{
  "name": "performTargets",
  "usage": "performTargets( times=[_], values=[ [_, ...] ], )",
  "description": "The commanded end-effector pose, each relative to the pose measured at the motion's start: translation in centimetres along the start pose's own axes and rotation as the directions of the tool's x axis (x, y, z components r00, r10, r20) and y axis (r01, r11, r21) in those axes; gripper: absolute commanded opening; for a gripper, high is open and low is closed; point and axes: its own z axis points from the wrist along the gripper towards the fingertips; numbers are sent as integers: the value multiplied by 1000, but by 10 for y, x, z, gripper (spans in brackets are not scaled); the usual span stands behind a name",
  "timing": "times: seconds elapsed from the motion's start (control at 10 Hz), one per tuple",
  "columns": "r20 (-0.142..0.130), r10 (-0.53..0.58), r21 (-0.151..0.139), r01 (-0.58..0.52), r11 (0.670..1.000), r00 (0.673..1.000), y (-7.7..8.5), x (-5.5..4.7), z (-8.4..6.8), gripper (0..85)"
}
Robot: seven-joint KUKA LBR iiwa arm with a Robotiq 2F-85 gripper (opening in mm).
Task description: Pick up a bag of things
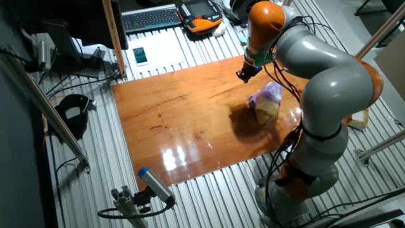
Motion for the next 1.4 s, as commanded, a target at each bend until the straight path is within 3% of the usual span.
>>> performTargets(
  times=[0.0, 0.2, 0.5, 0.7, 0.9, 1.1, 1.3],
  values=[
    [2, 1, 0, -1, 1000, 1000, -1, -1, 1, 0],
    [9, 12, 8, -12, 1000, 1000, -2, -6, 10, 0],
    [19, 35, 19, -36, 999, 999, 3, -21, 34, 0],
    [41, 50, 16, -51, 999, 998, 0, -22, 50, 0],
    [43, 110, 3, -110, 994, 993, 0, -20, 61, 0],
    [33, 346, -56, -344, 937, 938, 1, -14, 67, 0],
    [45, 534, -56, -532, 845, 844, 7, -7, 68, 0]
  ],
)
